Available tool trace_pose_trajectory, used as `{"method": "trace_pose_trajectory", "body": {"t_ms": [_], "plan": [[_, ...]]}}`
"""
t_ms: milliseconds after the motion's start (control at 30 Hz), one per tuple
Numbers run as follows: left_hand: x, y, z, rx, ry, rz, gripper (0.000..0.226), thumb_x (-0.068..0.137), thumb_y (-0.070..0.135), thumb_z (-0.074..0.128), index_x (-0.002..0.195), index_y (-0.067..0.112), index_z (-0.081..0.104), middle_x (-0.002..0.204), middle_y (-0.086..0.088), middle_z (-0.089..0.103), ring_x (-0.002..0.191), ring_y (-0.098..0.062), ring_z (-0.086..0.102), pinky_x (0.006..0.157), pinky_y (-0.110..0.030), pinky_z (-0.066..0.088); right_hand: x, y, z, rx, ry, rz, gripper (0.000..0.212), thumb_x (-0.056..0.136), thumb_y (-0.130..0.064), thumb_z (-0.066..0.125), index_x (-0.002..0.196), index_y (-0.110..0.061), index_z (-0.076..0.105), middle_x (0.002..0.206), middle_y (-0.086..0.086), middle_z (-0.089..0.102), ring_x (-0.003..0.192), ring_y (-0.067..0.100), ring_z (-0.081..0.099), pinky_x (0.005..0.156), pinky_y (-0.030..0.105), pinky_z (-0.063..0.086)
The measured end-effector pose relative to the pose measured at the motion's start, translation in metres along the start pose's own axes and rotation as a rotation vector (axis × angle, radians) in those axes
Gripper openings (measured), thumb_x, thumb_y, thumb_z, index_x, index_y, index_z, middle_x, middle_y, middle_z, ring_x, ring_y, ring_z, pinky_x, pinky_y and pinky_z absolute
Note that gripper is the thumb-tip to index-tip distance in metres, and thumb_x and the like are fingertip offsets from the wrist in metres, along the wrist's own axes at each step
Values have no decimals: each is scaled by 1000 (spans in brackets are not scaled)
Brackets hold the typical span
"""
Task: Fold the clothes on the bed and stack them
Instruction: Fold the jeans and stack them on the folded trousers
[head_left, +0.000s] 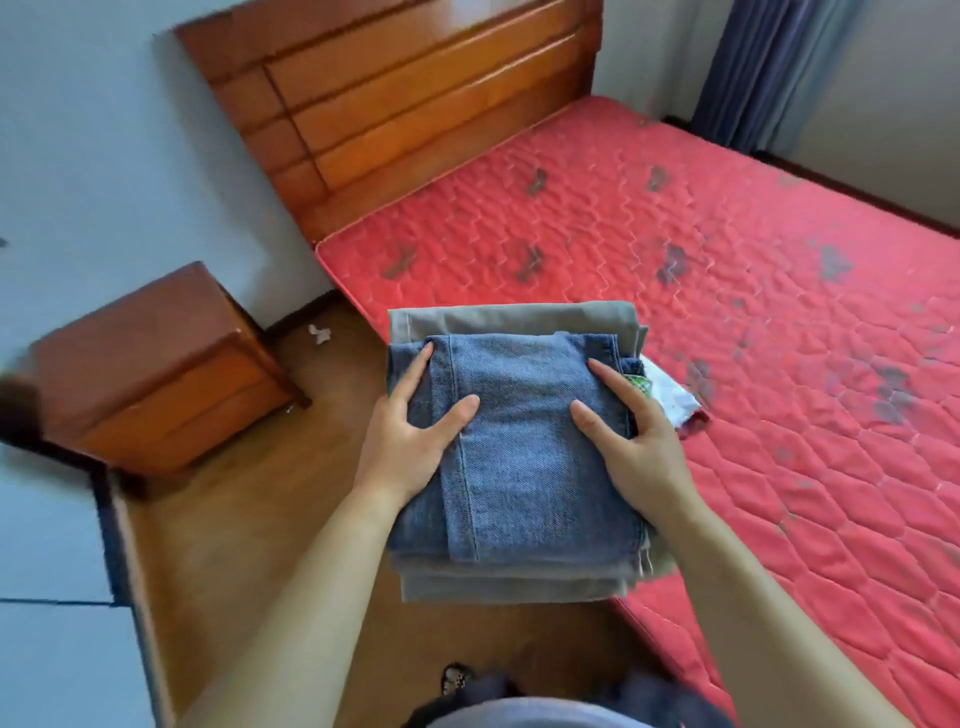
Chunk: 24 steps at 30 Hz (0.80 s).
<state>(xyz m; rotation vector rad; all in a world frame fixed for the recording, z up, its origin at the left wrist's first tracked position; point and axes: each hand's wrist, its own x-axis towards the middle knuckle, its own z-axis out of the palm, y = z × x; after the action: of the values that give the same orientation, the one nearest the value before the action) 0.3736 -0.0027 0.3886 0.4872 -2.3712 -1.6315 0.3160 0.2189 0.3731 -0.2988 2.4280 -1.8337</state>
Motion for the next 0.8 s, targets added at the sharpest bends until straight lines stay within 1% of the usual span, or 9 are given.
{"method": "trace_pose_trajectory", "body": {"t_ms": [67, 167, 267, 333, 467, 600, 667, 733, 800], "plan": [[4, -12, -52, 2, 47, -12, 71, 63, 61, 71, 128, 55, 42, 102, 48, 54, 101, 23, 49, 79, 2, 36, 7, -18, 49, 21, -50, -17, 40, 77, -44, 71, 112, -54, 55, 110, -35, 56, 107, -16, 49, 88, 1, 34], [9, -30, -115, 12, 130, -29, 73, 61, 66, 70, 127, 58, 40, 114, 37, 56, 108, 17, 50, 88, -8, 38, 16, -44, 111, 21, -114, -32, 43, 76, -46, 71, 116, -52, 55, 117, -21, 56, 107, -17, 47, 87, -1, 32], [13, -46, -167, 1, 223, -36, 73, 61, 68, 68, 128, 57, 40, 109, 40, 54, 107, 19, 49, 80, 3, 35, 28, -67, 163, 4, -191, -67, 44, 76, -46, 70, 117, -51, 56, 119, -21, 55, 110, -14, 48, 90, 3, 33], [19, -55, -193, -9, 275, -46, 75, 61, 69, 68, 129, 54, 40, 105, 43, 54, 105, 22, 48, 77, 6, 33, 40, -77, 193, -10, -247, -75, 46, 77, -46, 70, 120, -48, 55, 122, -19, 54, 112, -10, 48, 91, 4, 33], [44, -76, -235, -5, 346, -82, 73, 65, 65, 68, 131, 51, 41, 105, 41, 54, 103, 23, 48, 77, 6, 34, 74, -90, 250, -7, -311, -103, 43, 77, -44, 71, 116, -52, 56, 113, -31, 53, 102, -24, 46, 78, -7, 31], [97, -92, -268, 22, 370, -97, 69, 69, 59, 68, 132, 49, 41, 111, 36, 55, 105, 19, 49, 80, 3, 35, 125, -93, 300, 22, -351, -88, 42, 76, -47, 71, 114, -56, 55, 114, -34, 52, 105, -23, 45, 79, -5, 33], [134, -97, -281, 19, 371, -95, 68, 71, 55, 70, 133, 47, 42, 108, 39, 55, 103, 22, 48, 78, 4, 35, 159, -96, 322, 33, -350, -95, 40, 76, -46, 71, 110, -59, 55, 111, -38, 51, 104, -24, 45, 79, -6, 32], [177, -100, -292, 25, 379, -94, 70, 69, 57, 69, 132, 47, 42, 109, 38, 53, 103, 24, 47, 77, 6, 33, 199, -99, 344, 33, -347, -107, 40, 76, -46, 71, 110, -60, 55, 109, -39, 51, 102, -25, 45, 77, -7, 31], [223, -104, -304, 37, 387, -107, 72, 65, 64, 66, 132, 51, 40, 120, 29, 52, 110, 17, 47, 84, 1, 35, 245, -102, 365, 36, -362, -98, 42, 75, -50, 70, 113, -59, 54, 114, -32, 53, 106, -20, 46, 83, -2, 33]]}}
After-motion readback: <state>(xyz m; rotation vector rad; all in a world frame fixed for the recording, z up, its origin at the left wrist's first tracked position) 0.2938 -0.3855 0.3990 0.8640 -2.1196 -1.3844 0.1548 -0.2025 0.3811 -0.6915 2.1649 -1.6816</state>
